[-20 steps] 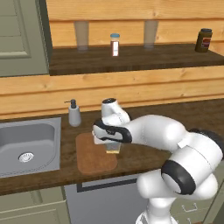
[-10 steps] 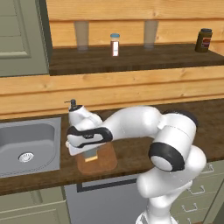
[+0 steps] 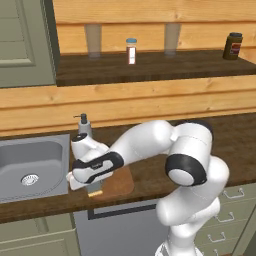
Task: Pick up the sponge from the counter and clean the cutting board by briefly scrubbing or pressing down on the cutting board. Once finished, release the sponge.
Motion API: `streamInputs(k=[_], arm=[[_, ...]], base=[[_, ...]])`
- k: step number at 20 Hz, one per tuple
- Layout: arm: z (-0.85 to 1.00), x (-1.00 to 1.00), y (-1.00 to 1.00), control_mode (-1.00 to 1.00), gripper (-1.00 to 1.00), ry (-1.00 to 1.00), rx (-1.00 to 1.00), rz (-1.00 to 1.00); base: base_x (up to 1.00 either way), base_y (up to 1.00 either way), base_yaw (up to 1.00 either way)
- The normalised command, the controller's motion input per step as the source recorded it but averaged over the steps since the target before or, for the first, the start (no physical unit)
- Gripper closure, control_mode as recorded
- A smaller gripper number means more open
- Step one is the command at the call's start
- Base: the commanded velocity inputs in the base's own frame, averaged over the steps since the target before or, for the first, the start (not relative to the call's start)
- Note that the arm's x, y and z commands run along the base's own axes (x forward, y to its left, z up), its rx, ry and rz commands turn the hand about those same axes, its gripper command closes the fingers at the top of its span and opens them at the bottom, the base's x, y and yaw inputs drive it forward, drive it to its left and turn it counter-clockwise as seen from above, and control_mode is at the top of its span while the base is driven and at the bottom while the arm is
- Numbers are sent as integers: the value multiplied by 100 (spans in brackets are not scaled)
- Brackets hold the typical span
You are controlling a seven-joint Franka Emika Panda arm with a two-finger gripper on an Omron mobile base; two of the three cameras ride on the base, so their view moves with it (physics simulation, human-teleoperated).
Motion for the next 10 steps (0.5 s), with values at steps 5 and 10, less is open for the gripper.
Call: streamInputs(k=[5, 10], arm=[[-34, -12, -14, -100, 100, -5, 0, 0], [-30, -5, -14, -100, 100, -4, 0, 0]], base=[[0, 0, 0], [0, 0, 0]])
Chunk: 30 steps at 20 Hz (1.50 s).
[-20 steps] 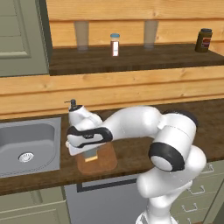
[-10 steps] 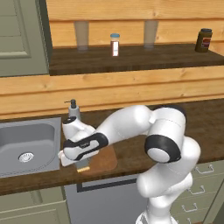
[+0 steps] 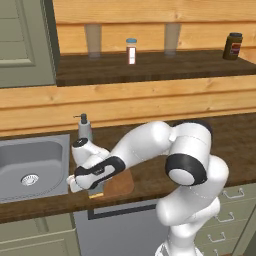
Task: Pick up the sponge from the counter and clean the cutting board by briefly scrubbing or pressing down on the cutting board. Once finished, release the sponge.
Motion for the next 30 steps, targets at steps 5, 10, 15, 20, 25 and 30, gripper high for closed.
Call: streamInputs(k=[5, 10, 15, 20, 25, 30], arm=[[-2, -14, -43, -100, 100, -3, 0, 1], [0, -26, -56, -100, 100, -5, 4, 0], [-1, -21, -48, -100, 100, -1, 0, 0], [-25, -6, -37, -100, 100, 0, 0, 0], [-15, 7, -39, -100, 100, 0, 0, 0], [-4, 11, -55, -100, 100, 0, 1, 0]], base=[[0, 0, 0], [0, 0, 0], [0, 0, 0], [0, 0, 0], [0, 0, 0], [0, 0, 0]])
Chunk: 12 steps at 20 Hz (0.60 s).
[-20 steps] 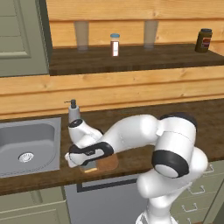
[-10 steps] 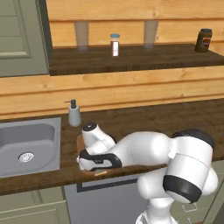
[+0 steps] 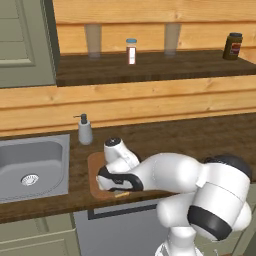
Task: Pick up the sponge from the counter and clean the cutting board by briefly scrubbing or pressing down on the cutting board. Once finished, release the sponge.
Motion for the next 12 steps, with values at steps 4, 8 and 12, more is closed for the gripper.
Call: streamInputs(k=[4, 8, 12], arm=[[0, 0, -51, -100, 100, 0, 2, 0], [-20, 0, -44, -100, 100, 0, 0, 0], [-27, 11, -27, -100, 100, 0, 0, 0]], base=[[0, 0, 0], [0, 0, 0], [0, 0, 0]])
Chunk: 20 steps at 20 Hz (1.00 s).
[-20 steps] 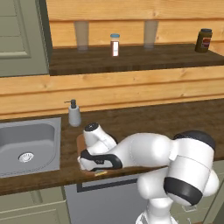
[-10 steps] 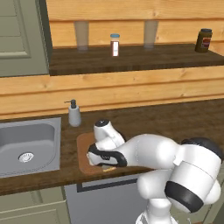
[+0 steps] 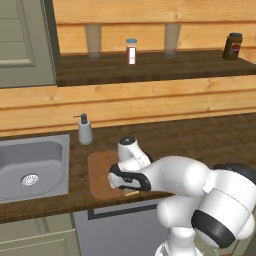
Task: Pick up the sponge from the counter and clean the cutting board by briefly scrubbing or pressing down on the cutting board. Once finished, release the sponge.
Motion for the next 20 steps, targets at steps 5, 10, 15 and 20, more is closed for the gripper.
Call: streamInputs(k=[5, 10, 15, 20], arm=[[2, 68, 0, -100, 100, 4, 0, 0], [7, 81, 0, -100, 100, 13, 1, 0], [-13, 58, 0, -100, 100, 4, 0, 0], [-29, 42, 55, -100, 100, 0, -5, 0]], base=[[0, 0, 0], [0, 0, 0], [0, 0, 0], [0, 0, 0]])
